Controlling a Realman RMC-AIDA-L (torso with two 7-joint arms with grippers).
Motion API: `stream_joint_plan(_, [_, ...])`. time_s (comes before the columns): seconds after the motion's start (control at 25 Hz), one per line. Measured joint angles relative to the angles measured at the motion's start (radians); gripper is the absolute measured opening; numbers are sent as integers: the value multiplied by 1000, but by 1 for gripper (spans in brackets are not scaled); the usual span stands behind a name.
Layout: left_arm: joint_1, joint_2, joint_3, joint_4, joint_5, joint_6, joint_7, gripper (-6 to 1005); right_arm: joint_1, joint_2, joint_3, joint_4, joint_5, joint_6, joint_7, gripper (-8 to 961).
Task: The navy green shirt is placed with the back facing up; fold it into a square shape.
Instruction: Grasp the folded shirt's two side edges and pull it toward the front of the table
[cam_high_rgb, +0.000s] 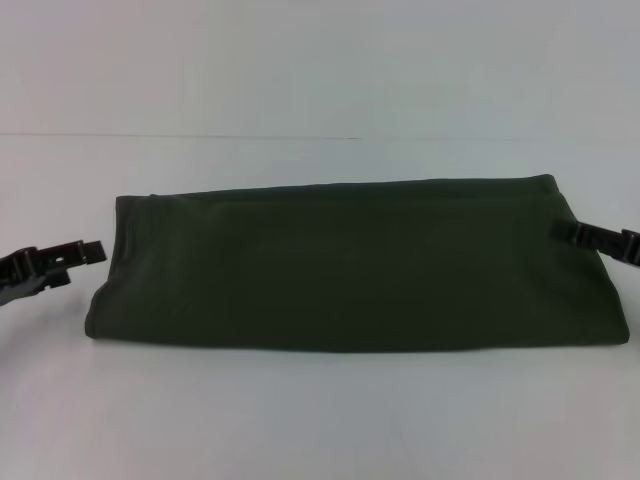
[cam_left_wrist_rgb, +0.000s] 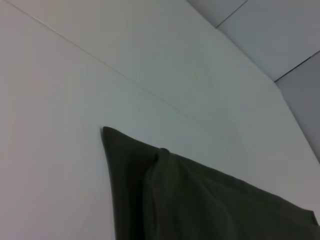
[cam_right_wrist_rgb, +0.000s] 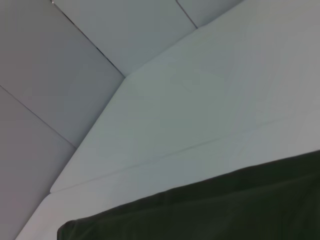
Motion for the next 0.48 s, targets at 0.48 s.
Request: stream_joint_plan(0.48, [-3,-9,86,-10,55,-66,20,845,-12,0,-10,-1,-14,-9,1,744])
